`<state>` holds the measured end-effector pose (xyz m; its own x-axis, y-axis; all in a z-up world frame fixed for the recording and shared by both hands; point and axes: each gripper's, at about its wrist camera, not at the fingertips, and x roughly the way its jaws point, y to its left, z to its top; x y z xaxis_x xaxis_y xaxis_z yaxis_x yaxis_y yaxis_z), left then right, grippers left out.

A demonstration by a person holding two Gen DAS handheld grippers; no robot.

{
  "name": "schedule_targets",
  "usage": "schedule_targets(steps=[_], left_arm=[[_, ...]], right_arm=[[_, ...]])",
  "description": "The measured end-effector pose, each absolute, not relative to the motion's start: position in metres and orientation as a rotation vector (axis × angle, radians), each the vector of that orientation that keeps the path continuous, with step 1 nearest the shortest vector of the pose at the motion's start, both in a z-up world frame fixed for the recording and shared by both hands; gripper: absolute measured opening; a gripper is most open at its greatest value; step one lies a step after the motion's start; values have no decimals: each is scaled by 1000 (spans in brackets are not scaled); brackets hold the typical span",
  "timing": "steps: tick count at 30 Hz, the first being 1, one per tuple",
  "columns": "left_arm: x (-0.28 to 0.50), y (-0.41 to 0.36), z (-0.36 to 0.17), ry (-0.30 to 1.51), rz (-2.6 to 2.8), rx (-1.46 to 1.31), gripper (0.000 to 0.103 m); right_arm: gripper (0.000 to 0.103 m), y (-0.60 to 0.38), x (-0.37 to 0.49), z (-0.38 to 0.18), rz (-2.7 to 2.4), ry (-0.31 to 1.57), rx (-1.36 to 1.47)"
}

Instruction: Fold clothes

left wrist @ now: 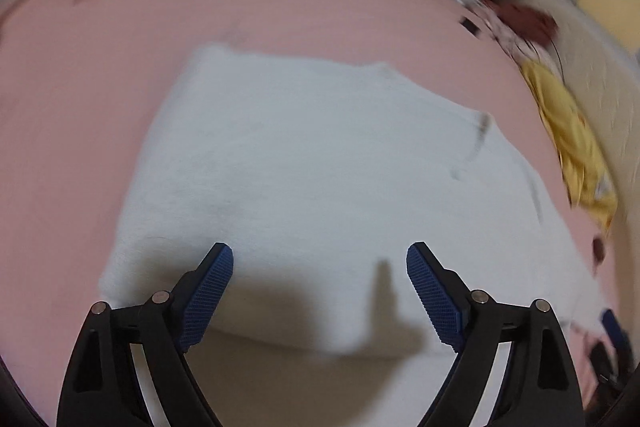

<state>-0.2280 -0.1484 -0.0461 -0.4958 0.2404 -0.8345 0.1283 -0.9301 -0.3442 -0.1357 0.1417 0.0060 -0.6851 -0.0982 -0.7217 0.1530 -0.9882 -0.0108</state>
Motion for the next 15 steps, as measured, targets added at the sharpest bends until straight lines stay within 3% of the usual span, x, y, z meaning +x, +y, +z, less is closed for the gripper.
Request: schedule_targets(steps=[4,9,12,15], left_arm=[[-218,-157,-49,-586,2543,-1443,88],[-201,-162,-33,-536,2588,-1401,88],[-197,-149,-27,-460,2633,-1355,88],[-206,-134,-34,-419,2614,-1373,88]], right_arm=[[92,152,-168,-49,-2669,282,1369],[92,237,-154,-57,-2883,59,1551],[92,242,-147,-31,-2946,-116,1414],[93,194,-154,-12,-2831,-35,1242]])
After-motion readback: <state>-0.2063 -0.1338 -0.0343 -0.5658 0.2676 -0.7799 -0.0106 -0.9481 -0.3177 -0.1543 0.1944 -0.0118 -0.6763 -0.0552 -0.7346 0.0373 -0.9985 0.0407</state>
